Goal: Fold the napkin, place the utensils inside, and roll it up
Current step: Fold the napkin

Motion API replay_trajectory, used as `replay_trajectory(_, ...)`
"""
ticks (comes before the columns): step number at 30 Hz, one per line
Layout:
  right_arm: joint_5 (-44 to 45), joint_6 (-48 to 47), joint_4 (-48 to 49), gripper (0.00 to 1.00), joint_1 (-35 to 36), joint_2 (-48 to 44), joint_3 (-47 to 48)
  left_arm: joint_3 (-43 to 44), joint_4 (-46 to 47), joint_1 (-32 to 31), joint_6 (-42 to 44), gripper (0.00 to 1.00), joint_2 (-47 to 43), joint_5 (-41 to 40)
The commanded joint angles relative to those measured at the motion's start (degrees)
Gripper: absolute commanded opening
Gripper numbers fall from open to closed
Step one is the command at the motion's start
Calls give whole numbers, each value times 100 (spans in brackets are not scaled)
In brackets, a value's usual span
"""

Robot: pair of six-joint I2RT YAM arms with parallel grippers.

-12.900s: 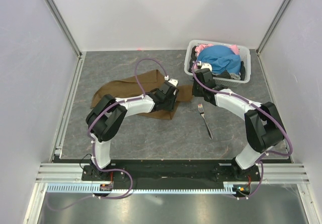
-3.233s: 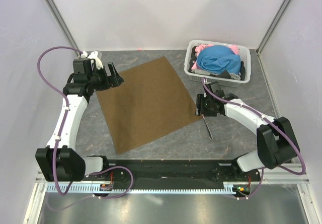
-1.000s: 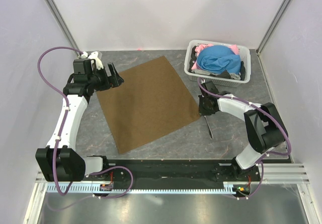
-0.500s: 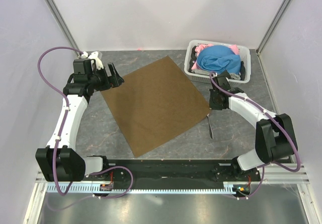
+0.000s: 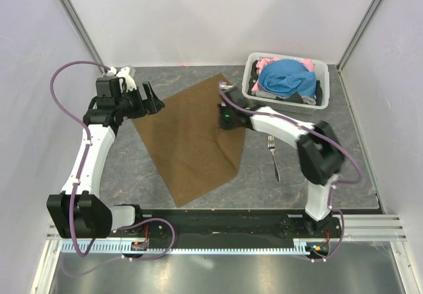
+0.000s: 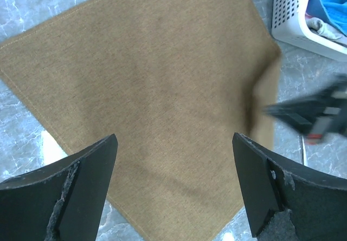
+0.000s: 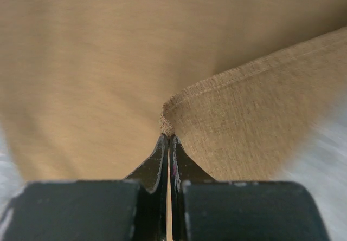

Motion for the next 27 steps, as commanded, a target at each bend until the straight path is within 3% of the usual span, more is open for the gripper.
replay_trajectory(1,-509,302,643,0,797,1240,1690,-68,316,32,28,95,-110,-78)
replay_trajectory(6,-1080,722,1441,0,1186,2813,3763,-138,342,199,2,97,-198,-727)
replay_trajectory(9,-1327,1152,2213,0,1327,3447,4477,-191,404,287,-24,98,-224,-869)
replay_trajectory(18,-1424,2200,4281,0,1424,4625,5033,-200,413,410,-42,99,-180,-808)
replay_trajectory(27,-967,2235,4450,0,1450,5144,5490,-191,404,410,-59,99,-180,-685)
